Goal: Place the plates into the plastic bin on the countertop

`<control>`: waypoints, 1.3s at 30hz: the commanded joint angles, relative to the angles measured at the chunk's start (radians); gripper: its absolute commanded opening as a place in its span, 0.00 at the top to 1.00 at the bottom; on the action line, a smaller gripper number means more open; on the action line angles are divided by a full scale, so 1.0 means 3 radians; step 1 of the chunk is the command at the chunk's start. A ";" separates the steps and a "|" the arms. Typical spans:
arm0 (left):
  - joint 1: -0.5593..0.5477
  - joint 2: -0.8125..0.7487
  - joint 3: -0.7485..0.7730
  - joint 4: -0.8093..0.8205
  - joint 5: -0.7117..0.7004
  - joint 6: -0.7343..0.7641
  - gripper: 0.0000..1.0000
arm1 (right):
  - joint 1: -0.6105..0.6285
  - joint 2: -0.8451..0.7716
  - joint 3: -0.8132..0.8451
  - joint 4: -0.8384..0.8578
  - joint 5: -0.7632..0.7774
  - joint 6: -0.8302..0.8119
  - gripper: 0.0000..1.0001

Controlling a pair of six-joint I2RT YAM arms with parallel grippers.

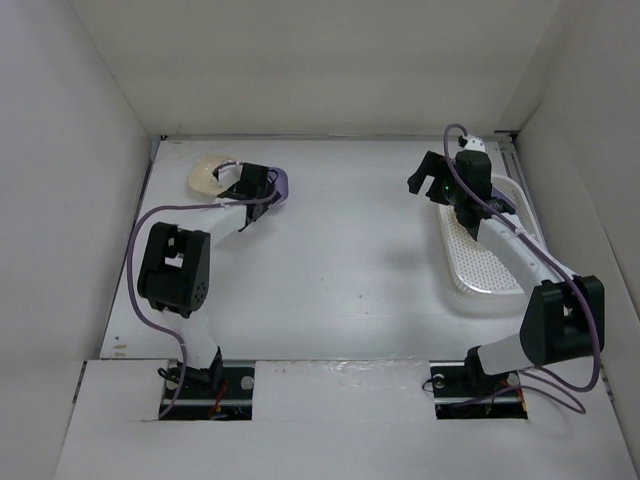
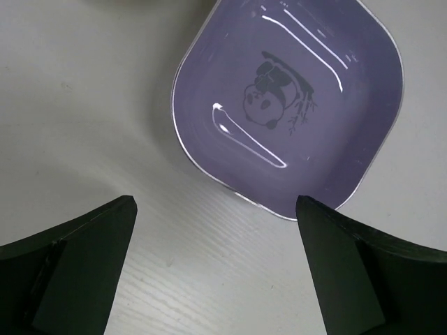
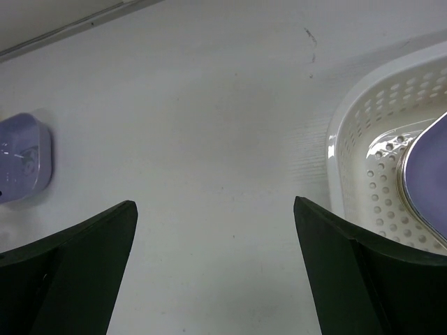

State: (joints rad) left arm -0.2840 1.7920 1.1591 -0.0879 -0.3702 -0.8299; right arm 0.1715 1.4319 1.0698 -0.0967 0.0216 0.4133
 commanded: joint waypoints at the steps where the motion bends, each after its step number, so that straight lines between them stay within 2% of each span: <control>1: 0.0042 0.0091 0.0247 -0.0075 -0.0172 -0.0138 0.03 | 0.0022 -0.0007 0.0167 0.0184 -0.0062 -0.0059 0.00; 9: 0.0083 0.0469 0.0503 -0.0203 -0.0244 -0.0250 0.19 | 0.0022 -0.0038 0.0197 0.0215 -0.0123 -0.0059 0.00; 10: 0.0083 0.0566 0.0584 -0.0233 -0.0244 -0.0250 0.24 | 0.0022 -0.0038 0.0197 0.0215 -0.0123 -0.0059 0.00; 13: 0.0083 0.0684 0.0656 -0.0264 -0.0162 -0.0250 0.46 | 0.0022 -0.0068 0.0197 0.0215 -0.0123 -0.0059 0.00; 14: 0.0083 0.0720 0.0656 -0.0264 -0.0121 -0.0250 0.64 | 0.0022 -0.0069 0.0197 0.0215 -0.0123 -0.0059 0.00; 15: 0.0083 0.0720 0.0656 -0.0264 -0.0035 -0.0250 0.75 | 0.0022 -0.0069 0.0197 0.0215 -0.0123 -0.0059 0.00; 18: -0.0009 0.0674 0.0595 -0.0198 0.0017 -0.0169 0.98 | 0.0022 -0.0099 0.0197 0.0215 -0.0123 -0.0059 0.00; 22: -0.0270 0.0511 0.0595 -0.0198 0.0109 -0.0020 1.00 | 0.0022 -0.0069 0.0197 0.0215 -0.0123 -0.0059 0.00; 26: -0.0546 0.0240 0.0529 -0.0081 0.0201 0.0245 1.00 | 0.0052 0.0110 0.0228 0.0307 -0.0602 -0.0181 0.00; 29: -0.0735 0.0030 0.0498 -0.0009 0.0328 0.0562 1.00 | 0.0251 0.0238 0.0345 0.0338 -0.0675 -0.0411 0.00; 33: -0.0833 -0.0179 0.0498 -0.0009 0.0573 0.0695 1.00 | 0.0588 0.0432 0.0529 0.0210 -0.0614 -0.0590 0.00; 37: -0.0833 -0.0476 0.0350 0.0063 0.0901 0.0726 1.00 | 0.0681 0.0611 0.0632 0.0138 -0.0613 -0.0621 0.00; 39: -0.0833 -0.0624 0.0319 0.0124 0.1060 0.0757 1.00 | 0.0722 0.0703 0.0672 0.0138 -0.0695 -0.0621 0.04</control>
State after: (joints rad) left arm -0.5411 1.6909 1.2720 -0.0956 -0.1444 -0.6388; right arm 0.3862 1.6238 1.2209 -0.0757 -0.1600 0.2573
